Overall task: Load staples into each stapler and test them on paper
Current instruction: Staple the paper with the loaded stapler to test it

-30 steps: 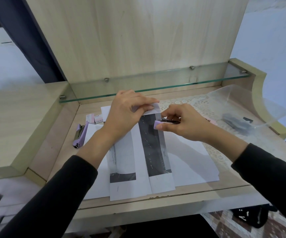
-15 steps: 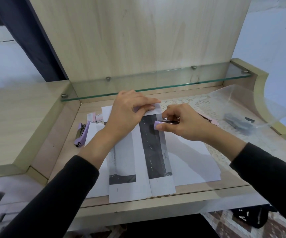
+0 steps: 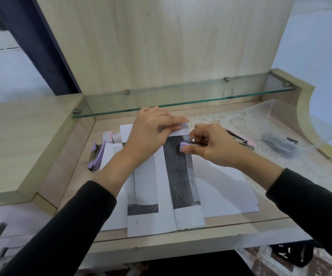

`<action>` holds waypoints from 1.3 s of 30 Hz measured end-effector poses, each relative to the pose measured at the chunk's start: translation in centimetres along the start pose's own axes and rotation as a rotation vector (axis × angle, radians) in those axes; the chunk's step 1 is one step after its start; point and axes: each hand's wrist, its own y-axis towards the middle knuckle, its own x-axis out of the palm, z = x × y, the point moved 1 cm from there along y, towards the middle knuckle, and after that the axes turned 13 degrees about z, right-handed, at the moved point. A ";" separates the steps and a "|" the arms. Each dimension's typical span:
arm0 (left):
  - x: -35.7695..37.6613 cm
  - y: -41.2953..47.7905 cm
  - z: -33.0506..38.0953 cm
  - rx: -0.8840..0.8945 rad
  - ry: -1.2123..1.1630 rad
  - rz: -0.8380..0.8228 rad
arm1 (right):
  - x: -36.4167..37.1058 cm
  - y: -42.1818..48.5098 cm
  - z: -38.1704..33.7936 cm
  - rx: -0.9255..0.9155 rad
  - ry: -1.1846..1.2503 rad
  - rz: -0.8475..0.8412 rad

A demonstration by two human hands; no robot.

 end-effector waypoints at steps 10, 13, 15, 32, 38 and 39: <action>-0.2 -0.1 -0.8 -0.049 0.032 0.008 | -0.9 -1.1 1.6 0.080 0.072 -0.035; 0.2 -0.3 -1.1 -0.075 0.052 -0.010 | -1.7 -1.4 2.1 0.121 0.088 -0.013; 0.6 -0.4 -1.3 -0.095 0.075 -0.023 | -2.1 -1.5 2.6 0.158 0.098 -0.011; 1.4 -7.5 2.3 -0.309 0.081 -0.527 | -3.3 -4.3 6.7 0.204 -0.020 0.001; 1.5 -8.9 3.0 -0.320 0.252 -0.780 | -2.8 -4.1 7.1 0.118 -0.226 -0.074; 1.6 -8.9 2.9 -0.322 0.269 -0.791 | -2.6 -4.1 7.1 0.119 -0.262 -0.081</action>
